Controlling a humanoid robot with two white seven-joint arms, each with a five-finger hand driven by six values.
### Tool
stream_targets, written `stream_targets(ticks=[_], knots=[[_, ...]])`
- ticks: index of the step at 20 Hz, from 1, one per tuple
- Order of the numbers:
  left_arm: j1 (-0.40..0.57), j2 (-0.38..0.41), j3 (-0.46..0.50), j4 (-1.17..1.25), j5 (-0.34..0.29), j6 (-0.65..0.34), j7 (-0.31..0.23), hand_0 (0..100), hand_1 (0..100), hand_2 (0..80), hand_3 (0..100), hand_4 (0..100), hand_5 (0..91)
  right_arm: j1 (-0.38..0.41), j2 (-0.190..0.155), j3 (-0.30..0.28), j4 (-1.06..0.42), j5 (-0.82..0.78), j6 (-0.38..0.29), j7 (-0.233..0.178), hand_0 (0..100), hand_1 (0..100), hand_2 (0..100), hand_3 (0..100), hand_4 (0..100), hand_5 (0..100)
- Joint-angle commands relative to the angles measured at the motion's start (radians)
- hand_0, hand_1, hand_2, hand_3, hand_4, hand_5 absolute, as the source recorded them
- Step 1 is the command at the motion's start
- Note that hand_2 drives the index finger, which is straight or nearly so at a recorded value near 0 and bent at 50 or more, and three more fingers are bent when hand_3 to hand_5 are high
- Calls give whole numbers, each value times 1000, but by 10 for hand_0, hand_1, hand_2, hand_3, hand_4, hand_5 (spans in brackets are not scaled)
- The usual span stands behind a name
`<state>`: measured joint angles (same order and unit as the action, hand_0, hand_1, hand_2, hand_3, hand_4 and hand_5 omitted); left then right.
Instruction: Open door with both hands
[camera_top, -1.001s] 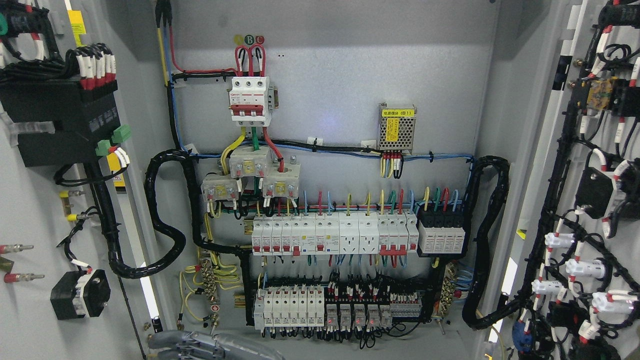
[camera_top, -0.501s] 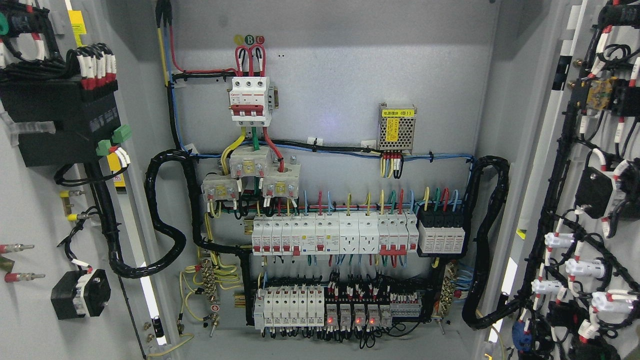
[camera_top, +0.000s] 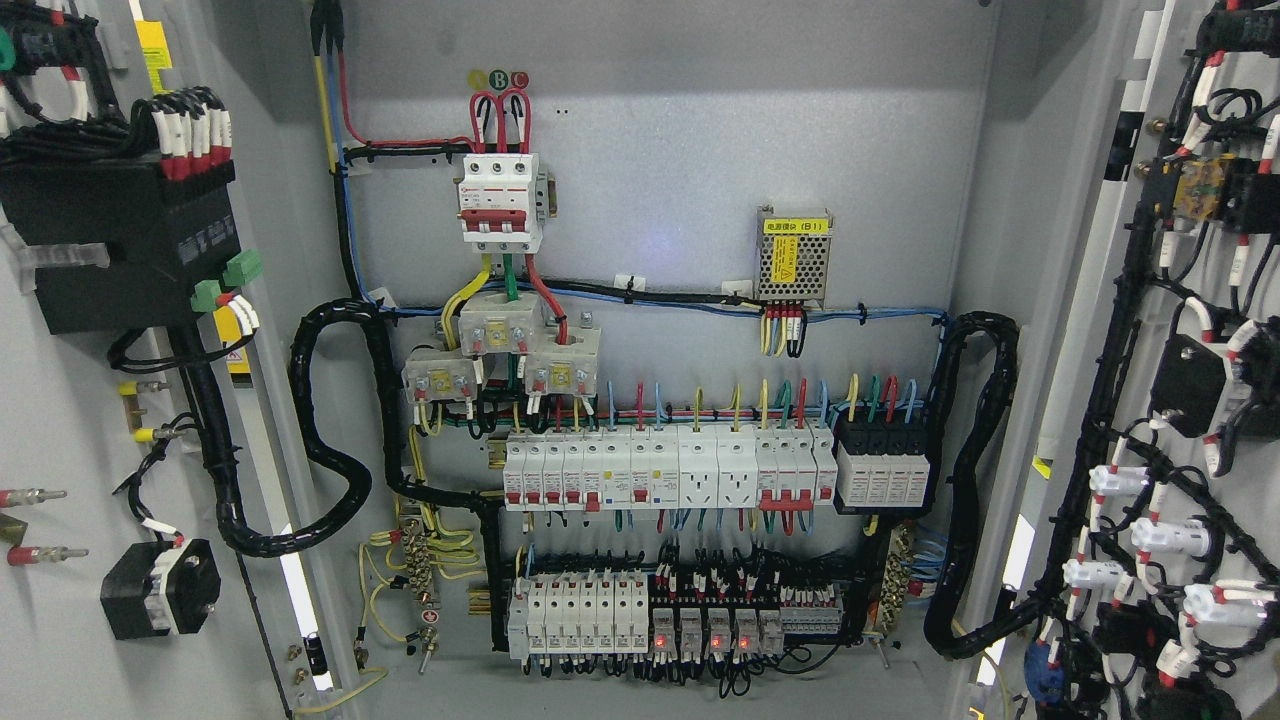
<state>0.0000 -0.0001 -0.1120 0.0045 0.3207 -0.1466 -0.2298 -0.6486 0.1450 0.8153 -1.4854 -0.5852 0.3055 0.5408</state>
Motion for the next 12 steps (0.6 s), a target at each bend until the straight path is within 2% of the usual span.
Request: stream_targets(ticks=[1, 12], knots=[[17, 11, -1, -6, 0, -1, -3, 120, 556, 0, 0, 0, 0, -37, 10, 81, -9, -15, 3, -2, 0, 500, 40, 0, 0, 0], [15, 8, 0, -9, 0, -1, -3, 120, 556, 0, 0, 0, 0, -81, 12, 93, 0, -122, 15, -2, 0, 500, 40, 0, 0, 0]])
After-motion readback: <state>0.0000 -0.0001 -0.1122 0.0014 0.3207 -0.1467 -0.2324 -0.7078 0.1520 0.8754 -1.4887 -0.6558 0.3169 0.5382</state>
